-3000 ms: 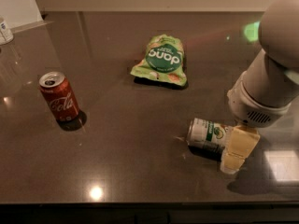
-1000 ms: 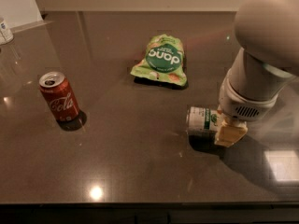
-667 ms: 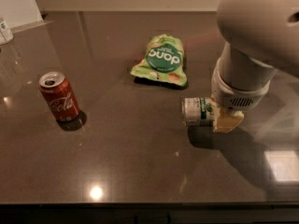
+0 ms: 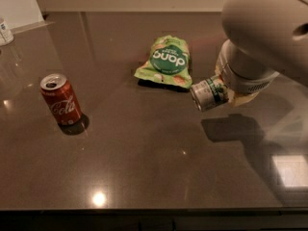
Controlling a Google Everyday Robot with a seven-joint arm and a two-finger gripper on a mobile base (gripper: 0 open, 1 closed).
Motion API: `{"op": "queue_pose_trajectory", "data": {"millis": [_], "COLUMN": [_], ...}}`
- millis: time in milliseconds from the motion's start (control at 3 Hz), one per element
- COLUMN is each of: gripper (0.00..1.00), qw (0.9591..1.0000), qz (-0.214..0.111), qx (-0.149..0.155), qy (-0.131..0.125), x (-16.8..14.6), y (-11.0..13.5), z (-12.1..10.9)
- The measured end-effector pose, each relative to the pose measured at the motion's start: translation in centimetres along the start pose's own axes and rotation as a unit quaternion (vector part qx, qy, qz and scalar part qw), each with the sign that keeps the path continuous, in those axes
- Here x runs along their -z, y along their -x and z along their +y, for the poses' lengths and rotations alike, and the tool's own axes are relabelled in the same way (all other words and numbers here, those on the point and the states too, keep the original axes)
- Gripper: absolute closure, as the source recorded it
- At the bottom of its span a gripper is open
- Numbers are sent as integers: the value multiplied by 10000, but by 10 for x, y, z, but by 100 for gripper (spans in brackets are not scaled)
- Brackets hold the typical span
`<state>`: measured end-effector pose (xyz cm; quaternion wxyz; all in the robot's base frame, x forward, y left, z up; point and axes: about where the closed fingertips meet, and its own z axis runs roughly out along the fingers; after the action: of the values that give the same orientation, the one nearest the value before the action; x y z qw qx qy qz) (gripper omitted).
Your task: Place 7up can upright
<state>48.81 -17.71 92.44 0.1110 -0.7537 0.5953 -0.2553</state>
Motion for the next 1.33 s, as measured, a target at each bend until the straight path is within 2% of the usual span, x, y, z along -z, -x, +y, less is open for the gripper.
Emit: {"op": "queue_pose_trajectory", "data": {"millis": [333,667,1000,1333], "gripper": [100,100,100,100], "qw": [9965,9784,9418,9291], "qz": [5,-559,-955,-938], "qx": [705,1817,3045,3393], "qy": [-441,-814,-1058,-1133], "x": [5,8,7,8], "y": [-6,16,41,45], "z": [-21,-27,-26,-27]}}
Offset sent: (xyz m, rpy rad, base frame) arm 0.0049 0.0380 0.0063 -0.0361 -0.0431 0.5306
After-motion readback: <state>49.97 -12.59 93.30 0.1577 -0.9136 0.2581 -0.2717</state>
